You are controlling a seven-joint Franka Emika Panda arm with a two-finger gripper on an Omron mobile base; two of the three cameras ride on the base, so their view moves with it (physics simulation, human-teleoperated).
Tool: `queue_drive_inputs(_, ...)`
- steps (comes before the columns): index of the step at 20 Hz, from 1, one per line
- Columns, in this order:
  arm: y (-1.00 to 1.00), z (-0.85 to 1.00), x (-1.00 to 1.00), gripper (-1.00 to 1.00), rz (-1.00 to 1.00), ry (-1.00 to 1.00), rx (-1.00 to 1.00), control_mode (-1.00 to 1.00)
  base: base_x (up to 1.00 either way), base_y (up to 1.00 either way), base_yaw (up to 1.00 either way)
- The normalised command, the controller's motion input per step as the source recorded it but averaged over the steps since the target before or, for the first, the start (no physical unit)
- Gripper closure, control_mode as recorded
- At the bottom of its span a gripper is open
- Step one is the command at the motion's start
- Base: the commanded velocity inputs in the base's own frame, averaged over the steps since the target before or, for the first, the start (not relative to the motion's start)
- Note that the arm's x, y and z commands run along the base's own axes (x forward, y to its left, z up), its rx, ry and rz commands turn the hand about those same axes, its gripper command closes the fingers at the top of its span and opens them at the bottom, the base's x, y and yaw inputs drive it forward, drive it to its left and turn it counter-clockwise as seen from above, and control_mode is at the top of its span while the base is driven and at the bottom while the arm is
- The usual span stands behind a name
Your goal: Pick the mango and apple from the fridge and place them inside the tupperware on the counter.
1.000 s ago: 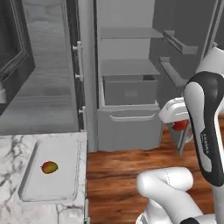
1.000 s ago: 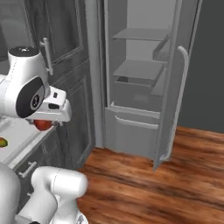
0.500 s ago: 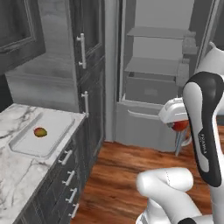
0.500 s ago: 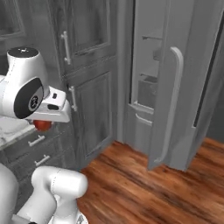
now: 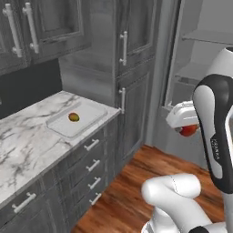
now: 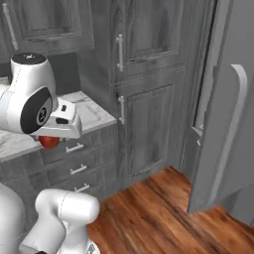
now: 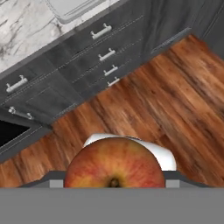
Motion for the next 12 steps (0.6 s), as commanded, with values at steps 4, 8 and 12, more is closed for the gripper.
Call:
queue_drive_inputs(4,0.00,0.00,0.00,1.00,0.00,0.00,0.00,1.00,0.62,0.02,0.47)
queue_drive_inputs(8,0.00,0.00,0.00,1.00,0.00,0.00,0.00,1.00,0.67,-0.10,0.44)
queue_drive_inputs(12,0.00,0.00,0.00,1.00,0.00,0.00,0.00,1.00,0.69,-0.21,0.41)
